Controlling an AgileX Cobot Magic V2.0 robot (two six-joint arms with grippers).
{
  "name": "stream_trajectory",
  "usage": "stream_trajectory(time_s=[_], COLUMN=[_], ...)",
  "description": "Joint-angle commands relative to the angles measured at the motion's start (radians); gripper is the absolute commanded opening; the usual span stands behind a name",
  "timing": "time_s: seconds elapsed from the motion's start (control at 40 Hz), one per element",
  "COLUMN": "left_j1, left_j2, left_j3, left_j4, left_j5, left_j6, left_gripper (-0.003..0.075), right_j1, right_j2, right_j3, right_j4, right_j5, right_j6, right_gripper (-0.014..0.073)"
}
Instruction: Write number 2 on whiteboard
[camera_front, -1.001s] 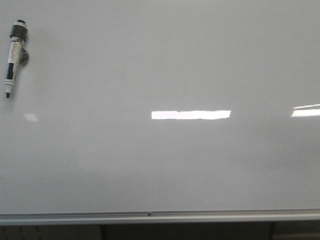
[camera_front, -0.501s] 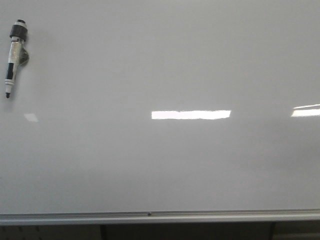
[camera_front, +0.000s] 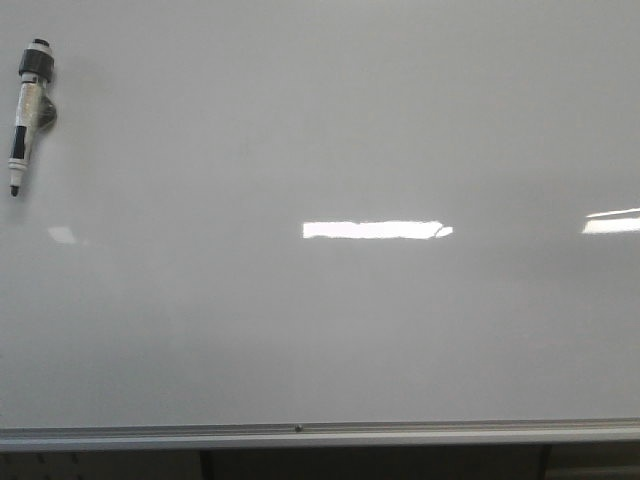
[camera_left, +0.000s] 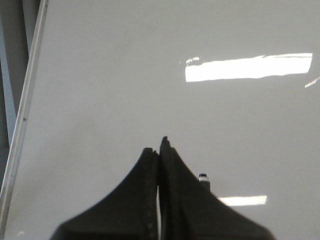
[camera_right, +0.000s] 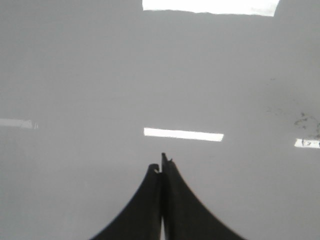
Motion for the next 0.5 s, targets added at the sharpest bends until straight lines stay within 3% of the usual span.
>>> stream_trajectory(time_s=[0.0, 0.23, 0.48], left_j1=[-0.006, -0.006, -0.006], left_j2=[0.086, 0.268, 0.425], left_j3=[-0.168, -0.412, -0.432], left_j4=[-0.01, -0.01, -0.01], left_j5=[0.049, 0.301, 0.443], left_j6=[0.001, 0.001, 0.001], left_gripper=[-0.002, -0.0019, -0.002], right_j1=[0.0, 0.0, 0.0], right_j2=[0.086, 0.265, 0.39], right_j3=[-0.126, -0.289, -0.308], right_j4=[-0.022, -0.022, -0.022], right_j5=[0.027, 0.137, 0.162], right_j6=[0.002, 0.002, 0.002], right_gripper=[-0.0069, -0.0069, -0.0069])
